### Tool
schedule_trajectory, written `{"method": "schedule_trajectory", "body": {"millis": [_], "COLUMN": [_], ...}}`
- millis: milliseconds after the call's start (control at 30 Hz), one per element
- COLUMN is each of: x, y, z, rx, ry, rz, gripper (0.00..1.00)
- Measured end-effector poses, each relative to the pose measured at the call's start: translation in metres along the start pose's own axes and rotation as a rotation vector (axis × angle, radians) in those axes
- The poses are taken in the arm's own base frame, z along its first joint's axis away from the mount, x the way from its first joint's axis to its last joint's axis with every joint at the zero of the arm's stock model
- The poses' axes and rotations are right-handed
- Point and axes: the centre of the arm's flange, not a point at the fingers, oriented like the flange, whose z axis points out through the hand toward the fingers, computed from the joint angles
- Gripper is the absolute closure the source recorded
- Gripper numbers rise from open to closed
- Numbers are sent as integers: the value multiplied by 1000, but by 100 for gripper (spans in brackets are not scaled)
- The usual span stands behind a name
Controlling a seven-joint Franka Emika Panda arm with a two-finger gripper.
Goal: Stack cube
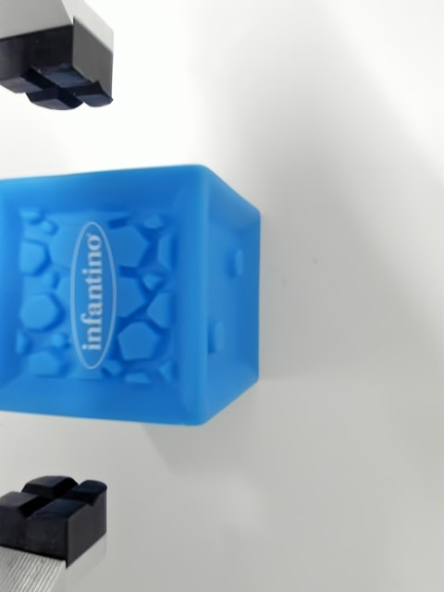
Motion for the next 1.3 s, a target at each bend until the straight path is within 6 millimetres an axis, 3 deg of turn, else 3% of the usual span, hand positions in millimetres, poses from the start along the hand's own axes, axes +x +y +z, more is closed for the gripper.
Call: {"method": "schedule_trajectory", "body": {"millis": [333,567,600,1300], "x": [0,0,0,0], "y": [0,0,0,-1], "z": [25,31,31,31], "rx": [0,1,1,2], "ry": [0,0,0,-1], "rz": [0,0,0,0], "gripper": [0,0,100,100]}}
